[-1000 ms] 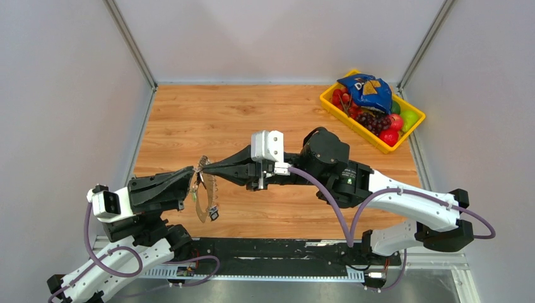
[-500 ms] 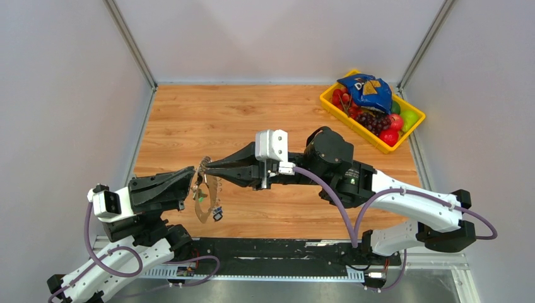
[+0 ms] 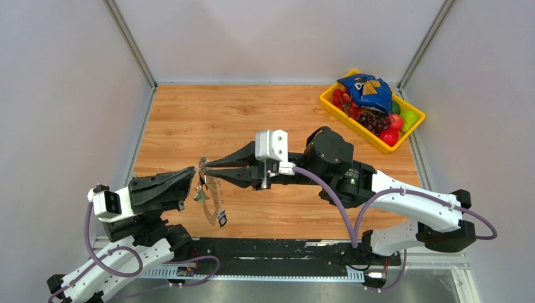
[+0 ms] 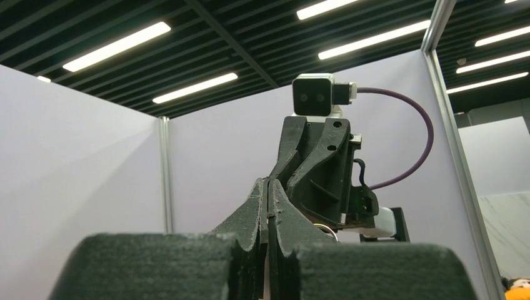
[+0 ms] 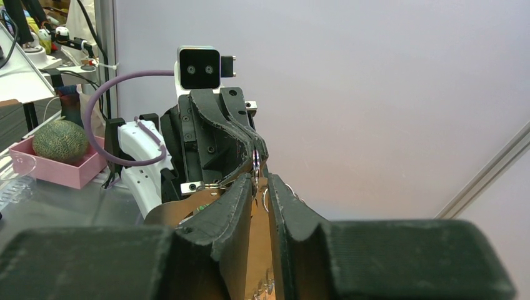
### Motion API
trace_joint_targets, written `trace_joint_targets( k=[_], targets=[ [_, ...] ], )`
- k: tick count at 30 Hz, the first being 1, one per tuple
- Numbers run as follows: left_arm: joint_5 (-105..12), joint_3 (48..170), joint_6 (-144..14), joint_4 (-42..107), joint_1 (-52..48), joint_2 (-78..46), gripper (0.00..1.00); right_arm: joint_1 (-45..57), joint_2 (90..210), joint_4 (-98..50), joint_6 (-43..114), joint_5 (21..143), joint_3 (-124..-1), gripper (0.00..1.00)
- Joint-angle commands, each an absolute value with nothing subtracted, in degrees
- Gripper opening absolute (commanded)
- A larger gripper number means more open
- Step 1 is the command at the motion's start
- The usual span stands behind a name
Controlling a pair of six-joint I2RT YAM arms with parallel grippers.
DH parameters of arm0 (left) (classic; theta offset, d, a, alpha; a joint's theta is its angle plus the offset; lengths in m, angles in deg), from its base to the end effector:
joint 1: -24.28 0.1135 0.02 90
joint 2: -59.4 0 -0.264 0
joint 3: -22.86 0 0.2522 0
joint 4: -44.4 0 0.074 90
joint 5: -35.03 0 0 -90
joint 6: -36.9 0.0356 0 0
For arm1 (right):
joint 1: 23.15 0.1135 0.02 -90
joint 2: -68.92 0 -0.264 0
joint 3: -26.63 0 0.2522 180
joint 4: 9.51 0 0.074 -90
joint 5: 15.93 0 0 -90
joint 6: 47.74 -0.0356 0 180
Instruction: Put the keys on the keyring
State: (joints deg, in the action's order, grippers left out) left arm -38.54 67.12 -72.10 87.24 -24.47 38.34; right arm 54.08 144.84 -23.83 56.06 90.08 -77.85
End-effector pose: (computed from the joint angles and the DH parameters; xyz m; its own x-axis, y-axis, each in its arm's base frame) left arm 0.0250 -0.0437 0.4065 0.3103 -0.8274 -0.4681 0.9496 0.2926 0.1122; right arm 0.0528 0.2774 0.5168 0.2905 0.2445 -0.9251 -0.9548 0.0104 -0.2971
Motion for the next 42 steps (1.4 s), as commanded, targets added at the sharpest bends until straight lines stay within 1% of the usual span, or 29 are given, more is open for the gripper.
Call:
trace_joint_targets(
  k=[1,4,7,9,11,17,31,33,36,38,42],
  targets=[
    [-38.38,68.94,-72.15,89.15,-24.58,38.83,0.00,54.48,145.26,-22.30,55.78,90.27,-78.98,0.22],
    [-38.33,68.93,-72.17,89.15,-24.57,38.95,0.00,54.46,145.51,-22.30,56.12,89.82,-78.91,0.23],
    [-38.29,68.95,-72.14,89.16,-24.60,39.04,0.00,54.48,145.56,-22.30,56.26,89.23,-78.72,0.28],
    [-38.26,68.85,-72.17,89.17,-24.60,39.05,0.00,54.46,145.53,-22.29,56.46,88.81,-78.58,0.29],
    [-38.31,68.85,-72.15,89.17,-24.64,39.11,0.00,54.45,145.51,-22.27,56.53,88.93,-78.54,0.28],
    [-38.42,68.96,-72.08,89.17,-24.60,38.99,0.00,54.46,145.22,-22.25,56.61,89.01,-78.11,0.19],
    [-38.44,69.22,-71.84,89.33,-24.66,38.82,0.00,54.45,144.42,-22.28,55.93,89.36,-76.40,0.18],
    [-38.46,69.32,-71.87,89.39,-24.60,38.72,0.00,54.45,144.49,-22.23,55.84,89.50,-76.26,0.16],
    [-38.41,69.47,-71.99,89.50,-24.62,38.47,0.00,54.46,144.86,-22.21,55.70,89.85,-76.30,0.06],
    [-38.40,69.45,-72.06,89.53,-24.61,38.43,0.00,54.46,145.14,-22.29,55.62,90.10,-76.39,0.02],
    [-38.31,69.45,-72.01,89.59,-24.59,38.44,0.00,54.46,145.05,-22.27,55.61,90.18,-75.96,0.00]
  ],
)
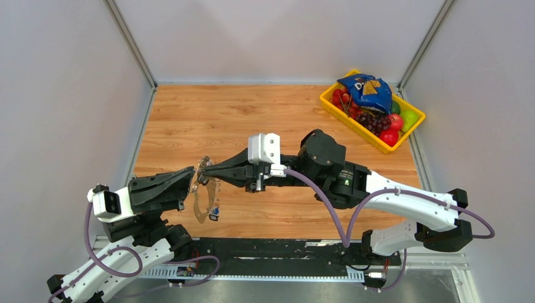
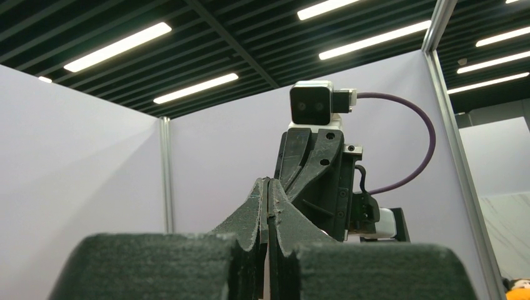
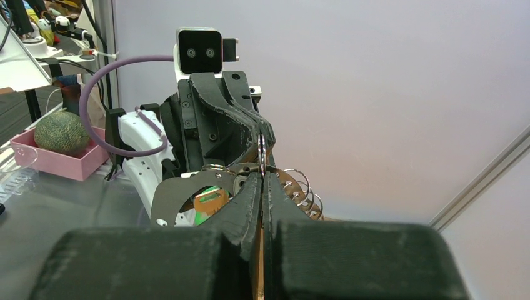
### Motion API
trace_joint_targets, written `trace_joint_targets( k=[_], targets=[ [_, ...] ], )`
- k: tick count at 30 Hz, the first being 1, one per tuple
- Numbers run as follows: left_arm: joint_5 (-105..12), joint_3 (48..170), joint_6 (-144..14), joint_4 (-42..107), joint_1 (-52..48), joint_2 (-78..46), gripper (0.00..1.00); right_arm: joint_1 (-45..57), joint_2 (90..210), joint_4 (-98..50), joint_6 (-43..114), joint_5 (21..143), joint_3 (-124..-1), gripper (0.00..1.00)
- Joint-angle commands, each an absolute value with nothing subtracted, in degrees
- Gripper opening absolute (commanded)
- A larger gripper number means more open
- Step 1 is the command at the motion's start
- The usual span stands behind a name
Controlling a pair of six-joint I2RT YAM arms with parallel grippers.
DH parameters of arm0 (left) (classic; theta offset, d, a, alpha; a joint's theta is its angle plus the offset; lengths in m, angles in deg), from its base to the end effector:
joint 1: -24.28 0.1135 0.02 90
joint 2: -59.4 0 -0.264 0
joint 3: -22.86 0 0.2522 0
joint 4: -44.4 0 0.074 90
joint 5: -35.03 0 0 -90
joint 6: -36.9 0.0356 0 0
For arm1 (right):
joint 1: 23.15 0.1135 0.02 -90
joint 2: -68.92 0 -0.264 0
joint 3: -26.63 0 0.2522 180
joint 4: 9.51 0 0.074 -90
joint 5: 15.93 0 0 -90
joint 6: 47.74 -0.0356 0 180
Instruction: Put the keys on the keyring
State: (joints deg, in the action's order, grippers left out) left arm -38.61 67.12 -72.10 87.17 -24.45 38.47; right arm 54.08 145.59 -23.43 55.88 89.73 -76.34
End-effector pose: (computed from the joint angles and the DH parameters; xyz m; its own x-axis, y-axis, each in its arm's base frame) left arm 0.0247 -0.0433 0.4066 0.3109 -0.8279 -0.4669 0.9494 0.2936 0.1116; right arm 0.0549 0.2859 0.5053 0.2809 0.2136 -0.9357 -0.9581 0.0062 -0.2862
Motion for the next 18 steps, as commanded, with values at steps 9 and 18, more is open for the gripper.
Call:
trace_joint_targets(
  k=[9,18],
  targets=[
    [-38.09,69.79,-71.62,89.61,-24.66,38.64,0.00,54.46,144.81,-22.39,54.72,91.23,-74.19,0.00],
    [-37.65,70.00,-72.45,90.22,-24.56,38.14,0.00,54.37,146.89,-22.69,53.25,93.50,-74.51,0.10]
  ],
)
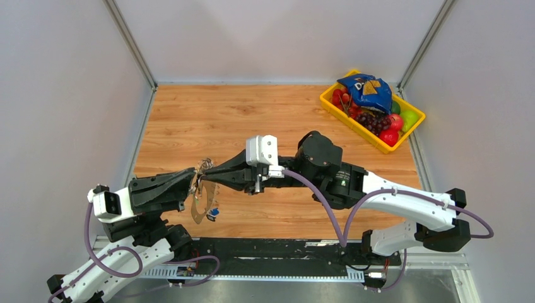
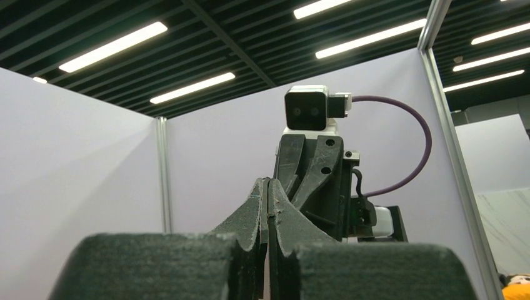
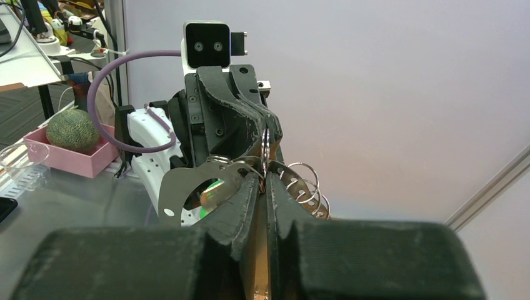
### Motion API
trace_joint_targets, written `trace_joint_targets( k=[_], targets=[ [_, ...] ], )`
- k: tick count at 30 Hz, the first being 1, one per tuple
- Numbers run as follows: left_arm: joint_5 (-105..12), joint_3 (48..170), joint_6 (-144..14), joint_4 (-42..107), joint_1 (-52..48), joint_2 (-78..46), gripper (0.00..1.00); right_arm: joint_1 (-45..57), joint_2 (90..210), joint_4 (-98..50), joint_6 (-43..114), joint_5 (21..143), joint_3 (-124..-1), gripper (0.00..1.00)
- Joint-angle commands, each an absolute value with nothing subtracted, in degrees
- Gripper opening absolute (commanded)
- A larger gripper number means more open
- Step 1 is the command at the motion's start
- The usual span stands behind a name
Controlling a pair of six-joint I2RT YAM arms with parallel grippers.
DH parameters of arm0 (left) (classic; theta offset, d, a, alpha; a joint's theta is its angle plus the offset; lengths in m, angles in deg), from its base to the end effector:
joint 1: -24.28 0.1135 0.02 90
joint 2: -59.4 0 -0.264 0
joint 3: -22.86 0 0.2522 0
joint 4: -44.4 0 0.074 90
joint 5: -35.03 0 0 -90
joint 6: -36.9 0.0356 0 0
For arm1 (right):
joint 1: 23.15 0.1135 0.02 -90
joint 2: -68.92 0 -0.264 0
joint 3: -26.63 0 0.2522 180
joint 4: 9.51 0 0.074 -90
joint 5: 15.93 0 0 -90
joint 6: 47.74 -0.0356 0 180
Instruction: Put the keys on the keyring
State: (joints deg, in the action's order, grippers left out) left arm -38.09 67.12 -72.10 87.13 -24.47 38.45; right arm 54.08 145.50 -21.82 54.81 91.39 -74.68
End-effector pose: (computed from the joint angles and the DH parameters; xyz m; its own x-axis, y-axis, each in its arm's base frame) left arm 0.0245 -0.0436 0.4064 0.3102 -0.8262 -0.4704 0.9499 0.2891 0.1187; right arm 0.0545 0.2883 0.4990 0.2627 0.2205 -0.9394 -0.9612 -0.0252 -0.2747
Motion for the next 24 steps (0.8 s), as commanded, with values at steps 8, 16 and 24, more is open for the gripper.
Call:
trace_joint_targets(
  k=[8,16,24],
  targets=[
    [-37.54,69.81,-72.87,90.30,-24.57,38.35,0.00,54.37,145.78,-23.06,53.92,91.65,-75.29,0.22],
    [-37.48,69.69,-72.75,90.17,-24.65,38.53,0.00,54.37,142.95,-25.02,54.94,89.23,-75.37,0.27],
    [-37.47,69.77,-72.79,90.16,-24.63,38.47,0.00,54.37,143.22,-25.72,55.70,89.74,-77.53,0.30]
  ],
)
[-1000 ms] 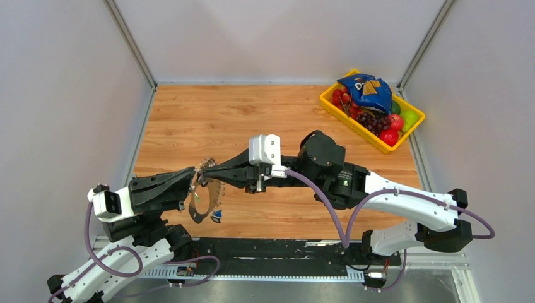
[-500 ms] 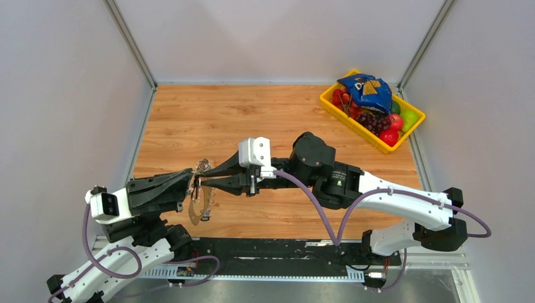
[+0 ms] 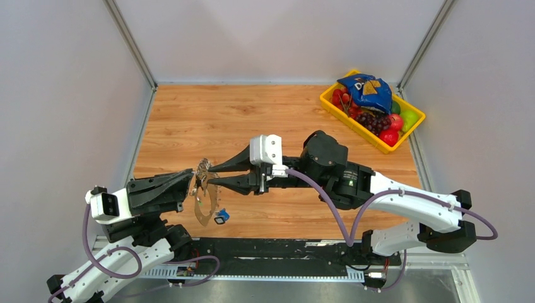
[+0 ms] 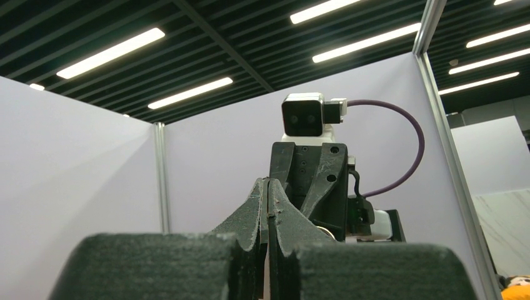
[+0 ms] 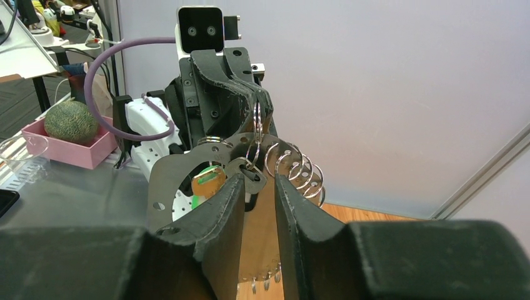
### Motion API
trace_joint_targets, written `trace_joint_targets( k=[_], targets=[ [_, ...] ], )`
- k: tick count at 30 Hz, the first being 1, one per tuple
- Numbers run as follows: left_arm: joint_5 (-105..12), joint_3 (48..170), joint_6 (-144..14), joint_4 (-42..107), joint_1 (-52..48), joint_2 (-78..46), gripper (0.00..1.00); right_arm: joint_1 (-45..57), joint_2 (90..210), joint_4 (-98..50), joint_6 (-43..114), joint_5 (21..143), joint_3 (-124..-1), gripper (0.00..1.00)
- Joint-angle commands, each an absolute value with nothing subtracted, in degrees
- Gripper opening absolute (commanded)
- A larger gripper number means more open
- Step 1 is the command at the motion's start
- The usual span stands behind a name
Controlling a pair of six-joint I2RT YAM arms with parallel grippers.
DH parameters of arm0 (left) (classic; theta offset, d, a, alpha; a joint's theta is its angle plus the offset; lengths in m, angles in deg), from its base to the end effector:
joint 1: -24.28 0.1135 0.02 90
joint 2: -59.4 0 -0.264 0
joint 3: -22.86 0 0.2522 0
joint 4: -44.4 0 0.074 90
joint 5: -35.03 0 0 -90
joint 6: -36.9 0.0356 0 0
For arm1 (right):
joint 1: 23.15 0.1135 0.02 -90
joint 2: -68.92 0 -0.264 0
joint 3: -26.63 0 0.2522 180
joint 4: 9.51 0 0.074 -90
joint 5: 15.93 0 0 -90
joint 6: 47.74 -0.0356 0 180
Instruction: Put the keys on the keyring
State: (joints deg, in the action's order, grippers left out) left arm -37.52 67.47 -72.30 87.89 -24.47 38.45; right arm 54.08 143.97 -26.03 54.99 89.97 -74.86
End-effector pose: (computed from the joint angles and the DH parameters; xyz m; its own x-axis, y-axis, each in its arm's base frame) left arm 0.0226 -0.0419 0.4086 0.3127 -0.8324 -0.4576 0.9497 0.2835 0.1333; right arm 0.0533 0.2795 0.4995 0.2570 0.1750 -0.9504 -0.9647 -0.0123 -0.2631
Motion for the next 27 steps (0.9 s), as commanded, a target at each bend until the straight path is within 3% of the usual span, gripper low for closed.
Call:
trace_joint_targets(
  k=[1,18,27],
  targets=[
    [-37.43,69.76,-72.85,90.19,-24.61,38.48,0.00,54.37,143.41,-25.67,55.76,89.87,-77.85,0.30],
    [-37.43,69.72,-72.79,89.89,-24.66,39.05,0.00,54.59,147.12,-25.30,55.99,92.18,-82.22,0.29],
    [-37.55,69.64,-72.70,89.59,-24.56,39.41,0.00,54.88,147.93,-25.31,55.64,93.05,-82.57,0.22]
  ],
)
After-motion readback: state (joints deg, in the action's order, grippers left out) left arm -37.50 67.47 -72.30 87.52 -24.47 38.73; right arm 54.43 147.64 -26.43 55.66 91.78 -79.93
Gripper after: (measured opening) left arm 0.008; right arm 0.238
